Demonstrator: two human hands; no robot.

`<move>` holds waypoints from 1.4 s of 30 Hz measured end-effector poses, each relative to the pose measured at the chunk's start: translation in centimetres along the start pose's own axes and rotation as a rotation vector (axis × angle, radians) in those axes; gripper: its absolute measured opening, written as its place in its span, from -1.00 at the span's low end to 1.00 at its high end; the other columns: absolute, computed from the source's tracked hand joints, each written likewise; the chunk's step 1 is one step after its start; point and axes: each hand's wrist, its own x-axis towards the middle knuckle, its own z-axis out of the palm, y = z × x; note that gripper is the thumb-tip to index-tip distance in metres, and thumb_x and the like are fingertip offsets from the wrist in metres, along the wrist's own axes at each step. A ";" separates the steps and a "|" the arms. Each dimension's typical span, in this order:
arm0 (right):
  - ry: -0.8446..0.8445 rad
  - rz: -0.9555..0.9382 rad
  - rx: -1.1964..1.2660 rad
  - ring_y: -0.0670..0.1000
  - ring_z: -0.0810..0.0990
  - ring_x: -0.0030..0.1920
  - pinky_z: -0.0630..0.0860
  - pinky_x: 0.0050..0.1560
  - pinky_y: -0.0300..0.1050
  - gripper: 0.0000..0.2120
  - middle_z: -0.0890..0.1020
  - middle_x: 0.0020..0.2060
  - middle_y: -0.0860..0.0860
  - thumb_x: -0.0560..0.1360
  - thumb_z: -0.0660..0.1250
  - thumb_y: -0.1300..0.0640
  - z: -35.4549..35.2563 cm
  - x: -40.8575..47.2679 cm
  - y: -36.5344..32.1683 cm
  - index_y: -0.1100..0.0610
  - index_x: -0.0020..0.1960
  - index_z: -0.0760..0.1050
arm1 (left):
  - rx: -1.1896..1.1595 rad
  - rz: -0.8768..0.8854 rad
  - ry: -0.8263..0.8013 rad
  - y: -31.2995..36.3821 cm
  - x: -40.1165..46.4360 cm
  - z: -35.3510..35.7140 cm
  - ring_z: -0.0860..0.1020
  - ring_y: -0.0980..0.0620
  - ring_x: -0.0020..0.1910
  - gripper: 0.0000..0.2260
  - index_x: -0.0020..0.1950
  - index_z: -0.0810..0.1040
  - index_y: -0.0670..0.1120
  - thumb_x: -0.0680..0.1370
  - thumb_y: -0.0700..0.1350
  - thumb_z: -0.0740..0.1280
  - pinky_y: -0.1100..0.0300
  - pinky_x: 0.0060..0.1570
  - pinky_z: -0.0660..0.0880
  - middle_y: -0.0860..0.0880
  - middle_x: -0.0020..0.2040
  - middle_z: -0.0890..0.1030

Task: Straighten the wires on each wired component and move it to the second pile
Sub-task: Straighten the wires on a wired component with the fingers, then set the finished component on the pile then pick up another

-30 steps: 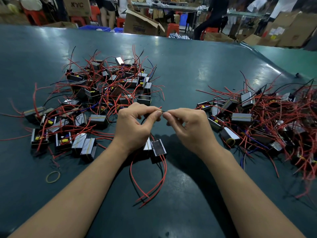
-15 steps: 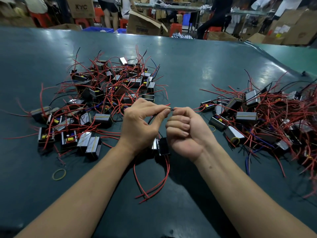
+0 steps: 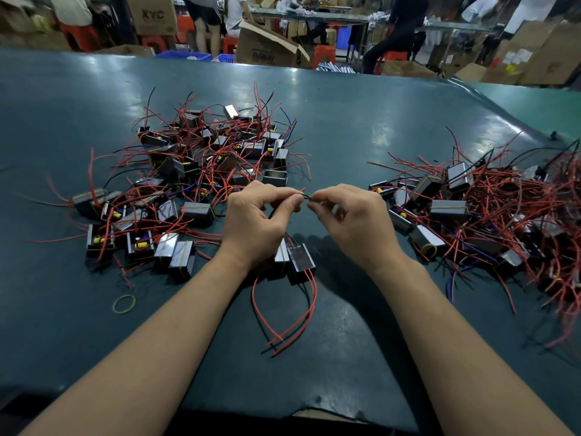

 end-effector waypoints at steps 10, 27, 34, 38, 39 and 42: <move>-0.086 0.383 0.449 -0.15 0.38 -0.58 0.30 -0.49 -0.30 -0.67 0.46 -0.58 -0.11 0.61 0.26 0.19 0.8 0.0 -1.9 0.11 -0.34 0.49 | -0.028 0.020 0.004 0.0 -0.2 -0.1 0.50 0.19 -0.24 -0.96 -0.12 0.72 -0.14 0.48 -0.24 0.47 0.45 -0.13 0.34 0.04 -0.25 0.68; -0.217 1.262 1.898 -0.04 0.56 -0.40 0.43 -0.56 -0.34 -0.49 0.60 -0.23 0.08 0.57 0.16 -0.20 -2.5 1.6 -3.5 0.26 -0.01 0.56 | -0.371 -0.299 0.252 0.1 1.0 0.0 0.57 0.09 -0.04 -0.68 0.16 0.59 -0.10 0.60 0.05 0.17 0.13 0.02 0.52 -0.01 -0.01 0.64; -0.359 1.193 1.845 0.16 0.54 0.29 0.54 0.24 0.01 -0.21 0.54 0.25 0.30 0.41 0.34 -0.20 -0.9 0.7 -8.3 0.42 0.34 0.36 | -0.500 -0.330 0.516 -0.3 1.4 -0.8 0.52 0.00 -0.15 -0.53 0.14 0.53 -0.13 0.61 0.08 -0.09 0.19 -0.13 0.41 -0.09 -0.08 0.60; -0.461 1.234 1.694 0.13 0.25 0.51 0.22 0.50 0.03 -0.19 0.44 0.27 0.11 0.38 0.26 -0.34 -0.8 0.3 -8.1 0.35 0.27 0.39 | -0.543 -0.352 0.560 -0.1 1.7 -0.7 0.50 -0.09 -0.16 -0.51 0.10 0.52 -0.10 0.59 0.10 -0.12 0.09 -0.11 0.35 -0.18 -0.08 0.59; -0.508 1.239 1.669 0.12 0.17 0.53 0.13 0.53 0.02 -0.21 0.37 0.21 0.06 0.38 0.22 -0.39 -0.7 0.2 -8.1 0.27 0.25 0.37 | -0.536 -0.345 0.550 -0.1 1.7 -0.6 0.50 -0.15 -0.15 -0.51 0.10 0.53 -0.11 0.60 0.10 -0.12 0.07 -0.11 0.35 -0.19 -0.08 0.60; -0.591 1.231 1.535 0.08 0.36 0.29 0.15 0.38 -0.12 -0.09 0.24 0.08 0.02 0.39 0.14 -0.48 -0.3 0.1 -8.5 0.24 0.41 0.31 | -0.502 -0.327 0.490 -0.3 1.6 -0.2 0.51 -0.23 -0.10 -0.46 0.12 0.54 -0.15 0.59 0.15 -0.12 -0.02 -0.09 0.37 -0.19 -0.07 0.61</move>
